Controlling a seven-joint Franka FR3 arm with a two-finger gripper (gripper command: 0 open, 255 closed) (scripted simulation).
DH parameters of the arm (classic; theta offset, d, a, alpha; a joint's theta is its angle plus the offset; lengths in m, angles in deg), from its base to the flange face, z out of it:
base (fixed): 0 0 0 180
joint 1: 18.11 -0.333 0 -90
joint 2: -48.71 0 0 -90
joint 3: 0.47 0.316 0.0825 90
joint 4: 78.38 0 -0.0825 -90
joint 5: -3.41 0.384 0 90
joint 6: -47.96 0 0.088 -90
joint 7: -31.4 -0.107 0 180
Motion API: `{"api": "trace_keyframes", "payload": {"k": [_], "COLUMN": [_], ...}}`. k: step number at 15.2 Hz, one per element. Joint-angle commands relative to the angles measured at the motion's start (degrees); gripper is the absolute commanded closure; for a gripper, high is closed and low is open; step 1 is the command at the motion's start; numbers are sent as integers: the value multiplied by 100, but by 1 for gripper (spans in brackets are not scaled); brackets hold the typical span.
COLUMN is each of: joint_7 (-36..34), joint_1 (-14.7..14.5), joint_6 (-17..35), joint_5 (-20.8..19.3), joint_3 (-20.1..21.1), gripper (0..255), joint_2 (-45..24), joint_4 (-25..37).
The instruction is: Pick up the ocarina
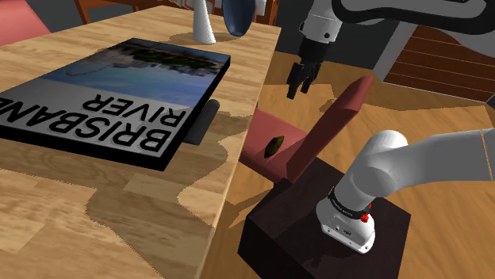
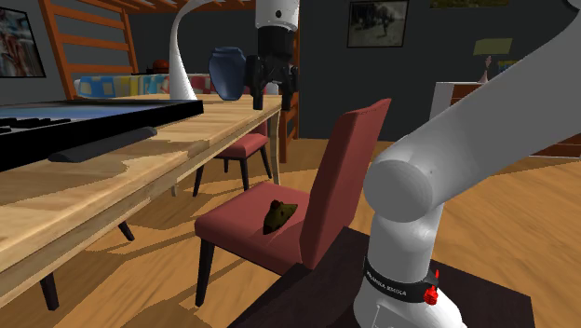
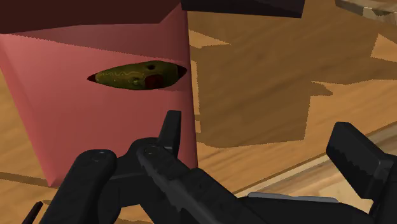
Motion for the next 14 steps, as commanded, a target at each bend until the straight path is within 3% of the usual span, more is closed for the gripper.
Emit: {"api": "trace_keyframes", "payload": {"k": [1, 8, 14], "joint_7": [0, 2789, 5268], "joint_1": [0, -447, -908], "joint_6": [0, 960, 1938], "joint_5": [0, -610, -1153], "joint_3": [0, -1305, -2628], "gripper": [0, 0, 0], "joint_2": [0, 317, -245], "joint_4": [0, -1230, -1686]}}
